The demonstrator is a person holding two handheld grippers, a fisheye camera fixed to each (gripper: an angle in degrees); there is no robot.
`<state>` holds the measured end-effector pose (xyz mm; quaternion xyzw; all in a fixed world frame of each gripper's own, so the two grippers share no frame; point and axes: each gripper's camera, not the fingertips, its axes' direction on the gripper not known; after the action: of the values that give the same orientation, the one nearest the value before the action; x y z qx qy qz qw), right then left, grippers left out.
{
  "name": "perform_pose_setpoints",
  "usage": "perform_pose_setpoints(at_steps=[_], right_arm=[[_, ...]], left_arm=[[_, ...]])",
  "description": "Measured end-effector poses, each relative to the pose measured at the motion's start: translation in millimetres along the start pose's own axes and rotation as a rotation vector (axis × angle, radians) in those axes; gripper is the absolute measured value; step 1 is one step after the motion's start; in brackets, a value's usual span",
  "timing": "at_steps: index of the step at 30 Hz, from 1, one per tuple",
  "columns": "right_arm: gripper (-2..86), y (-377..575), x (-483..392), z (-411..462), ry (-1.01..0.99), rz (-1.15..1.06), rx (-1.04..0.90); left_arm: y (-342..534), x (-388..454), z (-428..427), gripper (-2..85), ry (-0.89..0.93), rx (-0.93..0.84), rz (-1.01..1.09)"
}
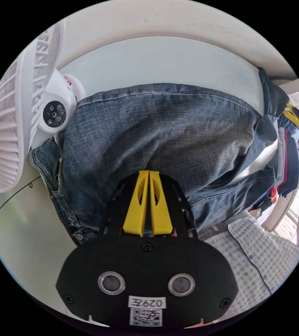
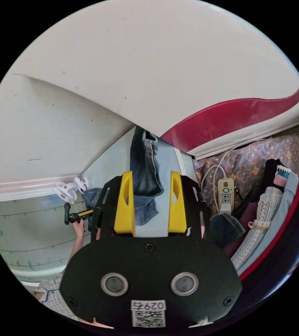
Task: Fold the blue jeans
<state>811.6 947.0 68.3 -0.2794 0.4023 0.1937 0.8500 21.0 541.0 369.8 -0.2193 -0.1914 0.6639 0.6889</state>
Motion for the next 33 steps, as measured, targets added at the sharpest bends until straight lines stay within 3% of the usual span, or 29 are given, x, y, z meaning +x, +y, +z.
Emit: perform_pose_setpoints(at_steps=[5,10,12,15,21,26,28,30,33], right_arm=[[1.3,9.7,-25.3,-30.8,0.04,-0.188,0.068],[0.4,60.0,-67.9,-155.8,-0.029,-0.491,0.21],[0.2,95.6,-61.1,-205.7,0.035,-0.463,0.27],[0.0,122.4,-10.7,-214.1,0.055,-0.324,0.226],[0.1,124.7,100.8,-143.9,0.014,0.08,-0.044],[0.4,118.3,81.0,-133.2,0.151,0.09,-0.264],[0.4,120.8,58.2,-155.2,0.202,0.056,-0.201],[0.2,127.8,17.2,-189.2,0.239,-0.04,-0.029],[-0.2,120.4,-29.2,-180.9,0.237,-0.18,0.075]], left_arm=[[0.1,20.5,-7.6,-1.0,-0.048,-0.036,-0.006],[11.2,25.7,-14.7,-1.0,-0.024,0.0,-0.051],[20.3,23.5,-17.5,-1.0,0.013,0.037,-0.092],[29.4,26.1,-20.3,-1.0,0.017,0.07,-0.115],[49.9,22.1,-22.0,-1.0,0.056,0.121,-0.147],[67.1,8.8,-17.6,-1.0,0.123,0.096,-0.169],[71.0,5.9,-21.5,-1.0,0.15,0.059,-0.167],[87.9,14.1,-49.1,-1.0,0.093,0.179,-0.157],[89.9,26.9,-67.1,-1.0,0.018,0.226,-0.127]])
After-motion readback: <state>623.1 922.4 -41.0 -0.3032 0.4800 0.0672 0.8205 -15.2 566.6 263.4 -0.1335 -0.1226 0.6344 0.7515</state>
